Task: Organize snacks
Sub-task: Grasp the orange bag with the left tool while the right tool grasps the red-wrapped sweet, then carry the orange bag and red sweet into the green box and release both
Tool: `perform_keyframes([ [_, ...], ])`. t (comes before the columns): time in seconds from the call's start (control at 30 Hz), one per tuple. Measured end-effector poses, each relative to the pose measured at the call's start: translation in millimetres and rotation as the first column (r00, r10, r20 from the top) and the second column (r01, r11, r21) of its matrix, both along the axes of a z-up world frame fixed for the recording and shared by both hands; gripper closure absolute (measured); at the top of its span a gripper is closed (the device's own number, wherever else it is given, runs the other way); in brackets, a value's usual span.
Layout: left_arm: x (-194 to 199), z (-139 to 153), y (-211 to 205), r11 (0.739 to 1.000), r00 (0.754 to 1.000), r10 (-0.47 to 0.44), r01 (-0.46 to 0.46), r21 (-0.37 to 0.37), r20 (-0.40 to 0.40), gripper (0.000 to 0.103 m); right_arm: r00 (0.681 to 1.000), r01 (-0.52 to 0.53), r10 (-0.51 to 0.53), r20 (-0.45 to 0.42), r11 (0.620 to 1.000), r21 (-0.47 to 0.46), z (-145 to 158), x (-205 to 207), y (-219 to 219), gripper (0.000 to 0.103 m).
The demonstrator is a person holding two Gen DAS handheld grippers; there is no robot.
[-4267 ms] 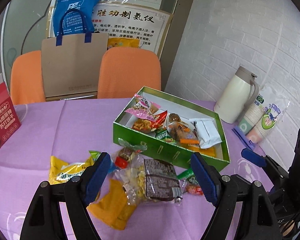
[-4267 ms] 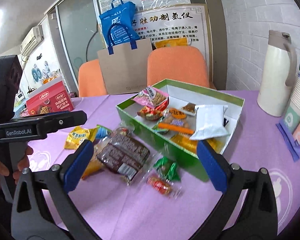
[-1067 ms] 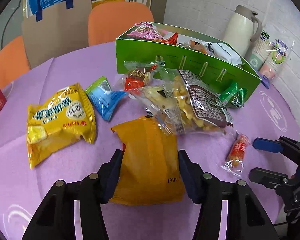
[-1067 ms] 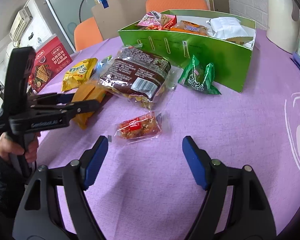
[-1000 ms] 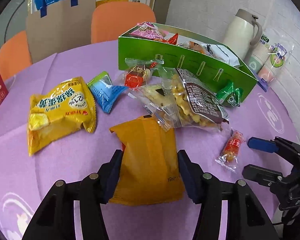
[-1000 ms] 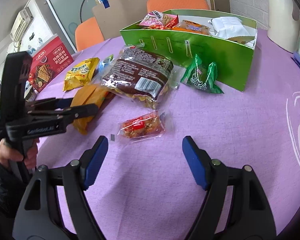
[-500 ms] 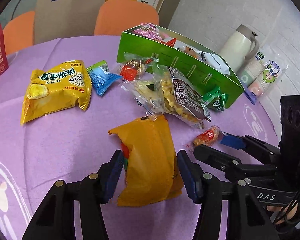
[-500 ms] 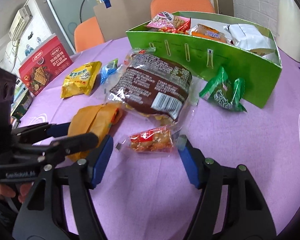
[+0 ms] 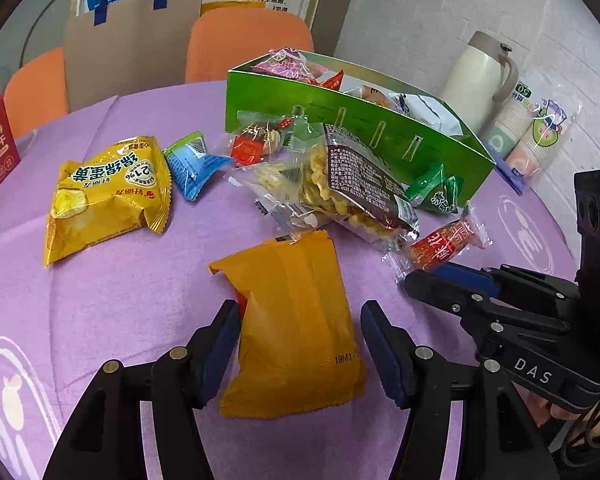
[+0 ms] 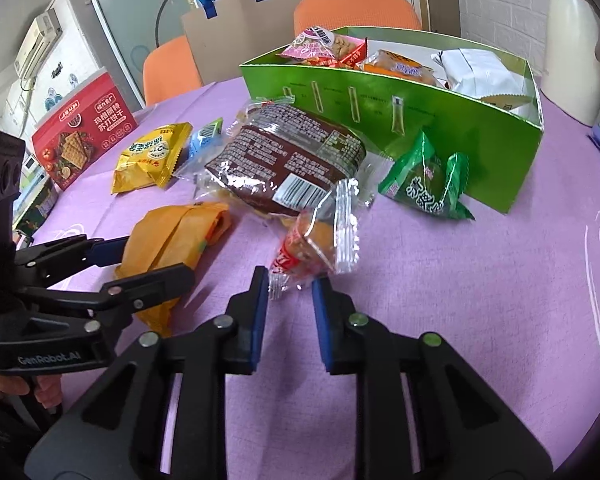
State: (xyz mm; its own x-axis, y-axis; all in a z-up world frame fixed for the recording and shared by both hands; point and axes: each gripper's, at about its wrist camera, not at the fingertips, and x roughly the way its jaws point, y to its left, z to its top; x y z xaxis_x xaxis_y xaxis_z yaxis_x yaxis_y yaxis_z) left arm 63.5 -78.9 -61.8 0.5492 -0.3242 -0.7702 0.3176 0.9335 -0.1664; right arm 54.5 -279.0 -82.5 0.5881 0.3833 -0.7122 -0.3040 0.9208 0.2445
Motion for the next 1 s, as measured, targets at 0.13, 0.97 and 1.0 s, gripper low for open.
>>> perform_keyframes([
  [0.13, -4, 0, -2, 1.000, 1.000, -0.016, 0.016, -0.009, -0.001, 0.042, 1.000, 0.009, -0.007, -0.021, 0.997, 0.077, -1, 0, -5, 0.069],
  [0.97, -11, 22, 18, 0.981, 1.000, -0.002, 0.004, -0.194, 0.010, 0.064, 0.991, 0.027, -0.044, 0.128, 0.990, 0.135, 45, -16, -27, 0.079],
  [1.0, -13, 30, 19, 0.979, 1.000, -0.008, 0.014, -0.205, 0.027, 0.064, 0.989, 0.027, -0.047, 0.143, 0.990, 0.136, 50, -17, -29, 0.079],
])
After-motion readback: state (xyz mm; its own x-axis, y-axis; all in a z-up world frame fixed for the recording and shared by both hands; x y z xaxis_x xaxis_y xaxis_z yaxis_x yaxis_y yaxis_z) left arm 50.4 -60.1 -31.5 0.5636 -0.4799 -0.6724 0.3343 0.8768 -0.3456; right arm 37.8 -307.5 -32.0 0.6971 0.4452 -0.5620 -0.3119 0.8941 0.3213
